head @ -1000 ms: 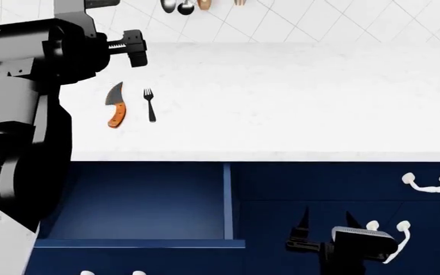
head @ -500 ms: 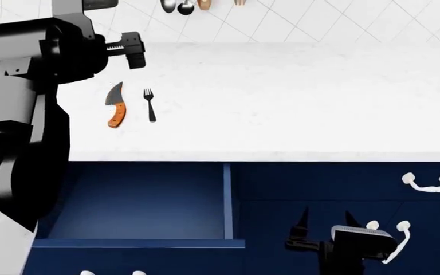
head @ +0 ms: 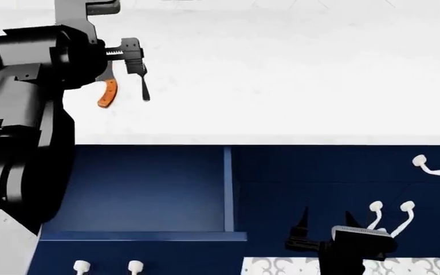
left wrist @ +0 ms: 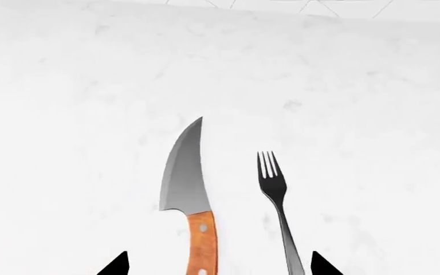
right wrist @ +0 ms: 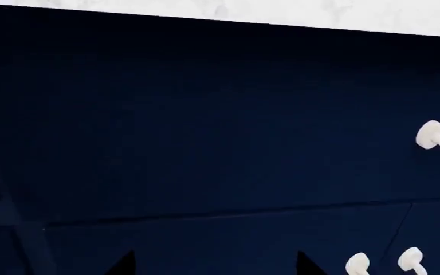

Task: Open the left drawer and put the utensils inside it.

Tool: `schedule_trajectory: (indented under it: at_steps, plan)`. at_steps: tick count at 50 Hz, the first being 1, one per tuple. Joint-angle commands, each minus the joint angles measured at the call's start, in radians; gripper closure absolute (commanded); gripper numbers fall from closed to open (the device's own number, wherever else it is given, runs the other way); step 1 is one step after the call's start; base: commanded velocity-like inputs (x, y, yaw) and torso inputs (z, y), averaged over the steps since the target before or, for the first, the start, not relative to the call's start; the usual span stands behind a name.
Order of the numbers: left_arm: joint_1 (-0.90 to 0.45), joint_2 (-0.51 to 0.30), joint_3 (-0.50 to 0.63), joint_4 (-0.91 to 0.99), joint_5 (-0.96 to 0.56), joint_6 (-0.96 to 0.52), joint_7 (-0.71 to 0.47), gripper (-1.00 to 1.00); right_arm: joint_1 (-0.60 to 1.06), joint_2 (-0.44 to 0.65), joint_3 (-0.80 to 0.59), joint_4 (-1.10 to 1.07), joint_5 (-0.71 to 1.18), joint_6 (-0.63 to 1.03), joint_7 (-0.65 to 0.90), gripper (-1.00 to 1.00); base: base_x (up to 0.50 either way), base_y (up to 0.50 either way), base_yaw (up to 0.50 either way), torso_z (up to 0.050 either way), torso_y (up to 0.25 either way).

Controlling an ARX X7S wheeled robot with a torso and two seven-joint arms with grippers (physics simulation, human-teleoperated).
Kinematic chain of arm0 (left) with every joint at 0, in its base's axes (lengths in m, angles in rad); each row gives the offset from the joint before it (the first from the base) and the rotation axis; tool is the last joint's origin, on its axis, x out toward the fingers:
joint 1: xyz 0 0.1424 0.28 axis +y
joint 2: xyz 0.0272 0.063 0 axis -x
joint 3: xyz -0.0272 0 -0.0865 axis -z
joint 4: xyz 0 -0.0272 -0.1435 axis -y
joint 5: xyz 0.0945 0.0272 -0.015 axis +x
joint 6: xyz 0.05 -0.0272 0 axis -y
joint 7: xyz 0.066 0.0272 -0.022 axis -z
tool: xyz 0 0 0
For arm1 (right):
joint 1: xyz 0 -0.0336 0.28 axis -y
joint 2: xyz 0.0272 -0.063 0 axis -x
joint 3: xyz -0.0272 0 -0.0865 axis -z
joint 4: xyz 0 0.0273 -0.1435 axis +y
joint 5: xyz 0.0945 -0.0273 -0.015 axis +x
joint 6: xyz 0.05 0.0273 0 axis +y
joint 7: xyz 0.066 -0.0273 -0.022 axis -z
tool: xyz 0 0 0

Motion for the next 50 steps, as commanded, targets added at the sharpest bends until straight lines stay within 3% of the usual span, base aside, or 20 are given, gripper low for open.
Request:
schedule_trajectory:
  at_steps: [1, 8, 22, 42, 47, 48, 50]
  plan:
    - [0.023, -0.001, 0.052, 0.000, 0.056, 0.011, 0.028, -1.00, -0.007, -0.004, 0.007, -0.011, -0.008, 0.001, -0.004, -1.00, 0.00, 0.00, 0.00, 0.000, -0.250]
    - [-0.002, 0.002, 0.102, 0.001, 0.064, 0.062, -0.045, -1.00, -0.007, 0.000, 0.002, -0.011, -0.003, 0.001, 0.001, -1.00, 0.00, 0.00, 0.00, 0.000, -0.093]
    - [0.017, 0.012, 0.102, 0.001, 0.028, 0.074, -0.033, -1.00, -0.006, 0.007, -0.009, -0.010, 0.005, 0.000, 0.009, -1.00, 0.00, 0.00, 0.00, 0.000, 0.000]
    - [0.017, 0.007, 0.107, 0.001, 0.023, 0.066, -0.026, -1.00, -0.006, 0.015, -0.023, -0.010, 0.016, -0.002, 0.019, -1.00, 0.00, 0.00, 0.00, 0.000, -0.235]
    - [0.014, 0.005, 0.103, 0.001, 0.019, 0.074, -0.025, -1.00, -0.006, 0.018, -0.026, -0.010, 0.018, -0.002, 0.022, -1.00, 0.00, 0.00, 0.00, 0.000, 0.000]
    - [0.013, 0.004, 0.101, 0.001, 0.018, 0.077, -0.024, 1.00, -0.006, 0.018, -0.027, -0.010, 0.019, -0.003, 0.022, -1.00, 0.00, 0.00, 0.00, 0.000, 0.000]
    - [0.011, 0.004, 0.098, 0.001, 0.017, 0.081, -0.023, 1.00, -0.006, 0.019, -0.028, -0.010, 0.020, -0.003, 0.023, -1.00, 0.00, 0.00, 0.00, 0.000, 0.000]
